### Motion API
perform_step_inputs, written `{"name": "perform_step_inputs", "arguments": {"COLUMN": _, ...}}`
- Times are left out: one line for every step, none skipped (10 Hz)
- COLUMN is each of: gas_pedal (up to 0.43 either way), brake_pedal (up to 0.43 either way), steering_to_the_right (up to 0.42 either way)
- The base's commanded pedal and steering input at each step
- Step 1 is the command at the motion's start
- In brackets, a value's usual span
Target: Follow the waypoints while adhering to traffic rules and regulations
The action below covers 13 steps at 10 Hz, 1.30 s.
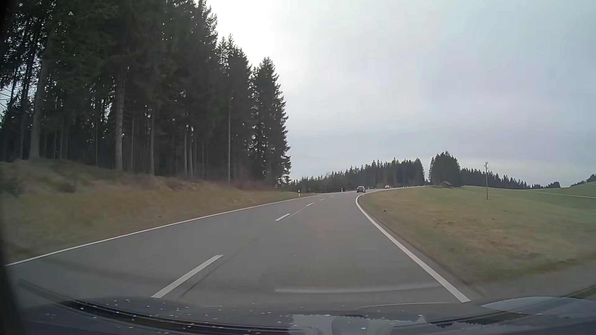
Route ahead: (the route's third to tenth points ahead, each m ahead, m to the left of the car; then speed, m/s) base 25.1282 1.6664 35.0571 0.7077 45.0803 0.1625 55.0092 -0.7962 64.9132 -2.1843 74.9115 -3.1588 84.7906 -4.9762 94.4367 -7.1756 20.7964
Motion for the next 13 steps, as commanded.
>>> {"name": "perform_step_inputs", "arguments": {"gas_pedal": 0.209, "brake_pedal": 0.000, "steering_to_the_right": 0.012}}
{"name": "perform_step_inputs", "arguments": {"gas_pedal": 0.209, "brake_pedal": 0.000, "steering_to_the_right": 0.012}}
{"name": "perform_step_inputs", "arguments": {"gas_pedal": 0.220, "brake_pedal": 0.000, "steering_to_the_right": 0.012}}
{"name": "perform_step_inputs", "arguments": {"gas_pedal": 0.220, "brake_pedal": 0.000, "steering_to_the_right": 0.012}}
{"name": "perform_step_inputs", "arguments": {"gas_pedal": 0.228, "brake_pedal": 0.000, "steering_to_the_right": 0.012}}
{"name": "perform_step_inputs", "arguments": {"gas_pedal": 0.240, "brake_pedal": 0.000, "steering_to_the_right": 0.012}}
{"name": "perform_step_inputs", "arguments": {"gas_pedal": 0.240, "brake_pedal": 0.000, "steering_to_the_right": 0.012}}
{"name": "perform_step_inputs", "arguments": {"gas_pedal": 0.248, "brake_pedal": 0.000, "steering_to_the_right": 0.012}}
{"name": "perform_step_inputs", "arguments": {"gas_pedal": 0.260, "brake_pedal": 0.000, "steering_to_the_right": 0.012}}
{"name": "perform_step_inputs", "arguments": {"gas_pedal": 0.268, "brake_pedal": 0.000, "steering_to_the_right": 0.013}}
{"name": "perform_step_inputs", "arguments": {"gas_pedal": 0.268, "brake_pedal": 0.000, "steering_to_the_right": 0.014}}
{"name": "perform_step_inputs", "arguments": {"gas_pedal": 0.268, "brake_pedal": 0.000, "steering_to_the_right": 0.014}}
{"name": "perform_step_inputs", "arguments": {"gas_pedal": 0.280, "brake_pedal": 0.000, "steering_to_the_right": 0.014}}
